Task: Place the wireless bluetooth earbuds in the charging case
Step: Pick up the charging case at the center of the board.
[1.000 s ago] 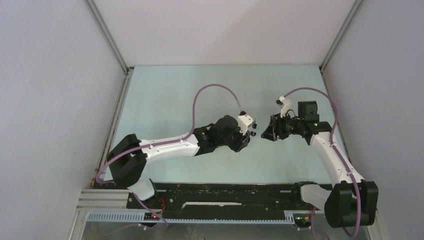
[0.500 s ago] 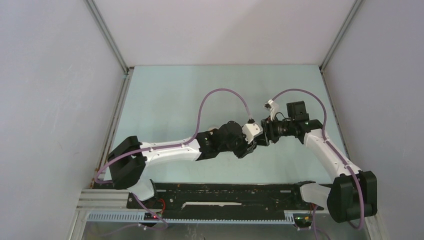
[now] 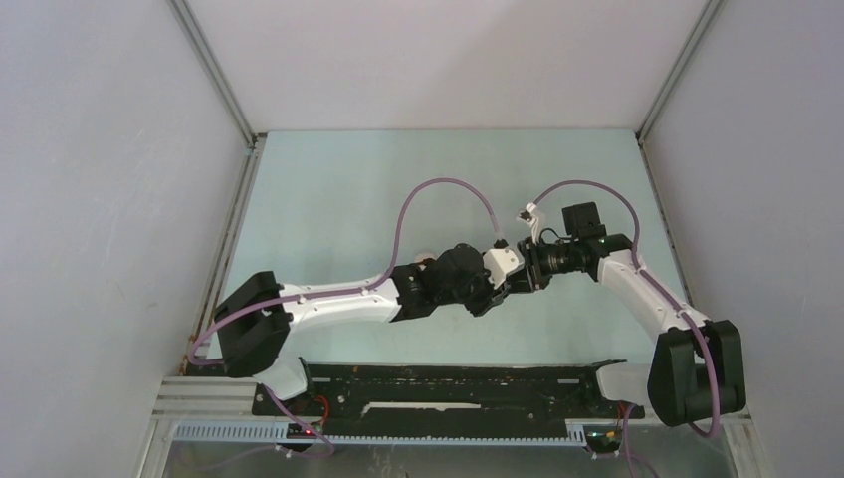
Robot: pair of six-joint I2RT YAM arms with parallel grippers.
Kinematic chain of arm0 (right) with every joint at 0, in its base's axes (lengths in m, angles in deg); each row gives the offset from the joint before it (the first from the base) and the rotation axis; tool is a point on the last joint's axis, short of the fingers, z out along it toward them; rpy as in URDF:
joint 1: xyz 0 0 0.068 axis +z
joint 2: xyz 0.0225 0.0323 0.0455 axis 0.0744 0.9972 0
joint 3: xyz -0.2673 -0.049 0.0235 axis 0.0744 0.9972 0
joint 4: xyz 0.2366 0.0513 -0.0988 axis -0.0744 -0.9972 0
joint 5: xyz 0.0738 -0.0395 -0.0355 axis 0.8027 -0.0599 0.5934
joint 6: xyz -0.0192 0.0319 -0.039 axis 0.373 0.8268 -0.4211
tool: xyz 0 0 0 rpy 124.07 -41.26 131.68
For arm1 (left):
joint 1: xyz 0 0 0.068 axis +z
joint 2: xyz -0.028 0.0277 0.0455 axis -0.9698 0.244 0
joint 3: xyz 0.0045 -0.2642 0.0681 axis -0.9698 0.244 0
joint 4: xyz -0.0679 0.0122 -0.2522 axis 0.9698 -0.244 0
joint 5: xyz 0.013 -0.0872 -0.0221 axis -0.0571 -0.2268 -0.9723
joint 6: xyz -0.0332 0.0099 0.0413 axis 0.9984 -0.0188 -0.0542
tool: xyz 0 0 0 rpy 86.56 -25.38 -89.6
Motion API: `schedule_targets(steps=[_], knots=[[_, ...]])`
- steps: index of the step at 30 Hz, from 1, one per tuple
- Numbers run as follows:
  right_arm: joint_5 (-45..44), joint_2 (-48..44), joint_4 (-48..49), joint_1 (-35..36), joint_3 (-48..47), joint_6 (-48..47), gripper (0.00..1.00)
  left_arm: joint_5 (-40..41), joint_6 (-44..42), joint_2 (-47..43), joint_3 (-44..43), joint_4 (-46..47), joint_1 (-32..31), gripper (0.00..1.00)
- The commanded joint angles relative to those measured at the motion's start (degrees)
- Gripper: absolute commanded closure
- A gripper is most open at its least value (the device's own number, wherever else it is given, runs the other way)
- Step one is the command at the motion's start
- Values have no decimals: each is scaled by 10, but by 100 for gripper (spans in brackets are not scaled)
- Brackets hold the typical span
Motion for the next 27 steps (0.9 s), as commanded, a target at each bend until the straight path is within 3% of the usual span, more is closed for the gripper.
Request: schedule_targets(steps=[1, 7, 10, 14, 17, 18, 24, 27], knots=[[39, 11, -26, 6, -16, -25, 76, 57, -12, -37, -4, 44, -3, 68], [49, -2, -23, -24, -25, -28, 85, 94, 60, -85, 56, 107, 26, 39], [71, -7, -23, -58, -32, -23, 86, 96, 164, -119, 97, 164, 60, 35], [111, -14, -9, -88, -35, -14, 86, 88, 299, -171, 202, 340, 89, 13], [142, -21, 16, -93, -35, 3, 85, 10, 406, -159, 249, 477, 126, 8], [151, -23, 26, -93, -35, 11, 84, -12, 438, -147, 258, 516, 136, 2], [166, -42, 94, -96, -35, 77, 83, -76, 594, -45, 305, 751, 174, 0], [162, -47, 126, -100, -35, 107, 83, -116, 628, -11, 287, 774, 180, 0]])
